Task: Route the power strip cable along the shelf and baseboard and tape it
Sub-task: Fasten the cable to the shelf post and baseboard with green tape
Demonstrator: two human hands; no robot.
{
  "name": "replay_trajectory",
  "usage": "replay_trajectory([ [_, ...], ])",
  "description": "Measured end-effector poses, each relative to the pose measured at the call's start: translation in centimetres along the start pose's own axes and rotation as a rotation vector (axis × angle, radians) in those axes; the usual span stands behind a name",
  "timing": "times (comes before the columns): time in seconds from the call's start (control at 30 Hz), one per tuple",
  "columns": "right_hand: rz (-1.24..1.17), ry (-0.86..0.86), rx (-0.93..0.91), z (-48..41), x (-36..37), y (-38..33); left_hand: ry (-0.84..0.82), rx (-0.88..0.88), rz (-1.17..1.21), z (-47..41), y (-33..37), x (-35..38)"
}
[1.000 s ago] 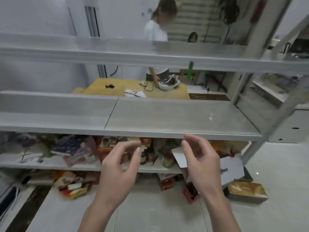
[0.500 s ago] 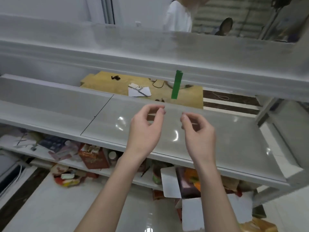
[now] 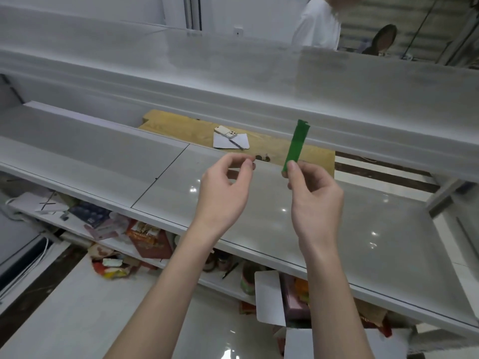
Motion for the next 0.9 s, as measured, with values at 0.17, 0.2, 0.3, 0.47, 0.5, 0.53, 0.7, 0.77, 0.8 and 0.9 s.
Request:
replay_trajectory([
  [0.17,-0.033,-0.076,-0.026,2.6,-0.3,-1.8,0.018,-0.034,0.022,1.2,-0.8,-1.0],
  [0.2,-0.037,-0.11,-0.015,3.3,-0.5,-2.1,0.021,-0.043,0.026,1.7,-0.9,-1.2],
  [0.3,0.004,-0.319,0.091,5.8,0.4,-0.6,0.046,-0.074,0.043,4.2,-1.7,-2.3],
  [0.47,0.151,-0.629,0.266,10.8,5.6,4.8,0.178,-0.197,0.052,10.6,-5.1,-6.4],
  [0.5,0.173,-0.675,0.252,11.7,6.7,5.2,0.216,-0.228,0.055,12.1,-5.9,-7.7],
  [0.53,0.194,-0.723,0.233,12.6,7.9,5.5,0.248,-0.271,0.053,13.7,-6.7,-9.1],
  [0.7,0.277,-1.014,0.141,17.6,15.7,4.6,0.273,-0.661,0.074,22.1,-11.2,-15.6],
  [0.77,0.314,-1.138,0.105,20.0,19.7,3.5,0.257,-0.785,0.156,25.3,-12.8,-18.2],
  [0.8,0.325,-1.206,0.089,21.3,21.9,2.9,0.26,-0.816,0.214,26.7,-13.4,-19.7],
  [0.9,0.344,-1.429,0.029,26.4,28.9,1.1,0.338,-0.811,0.415,30.7,-15.5,-25.0],
])
Point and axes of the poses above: each hand's wrist, its own z-axis away from the middle knuckle, its own x-axis out of the palm, y = z × x, the point moved 7 cm from there along -z, towards the middle knuckle, and after that the axes turned 11 degrees about -y, right-handed, at the moved point
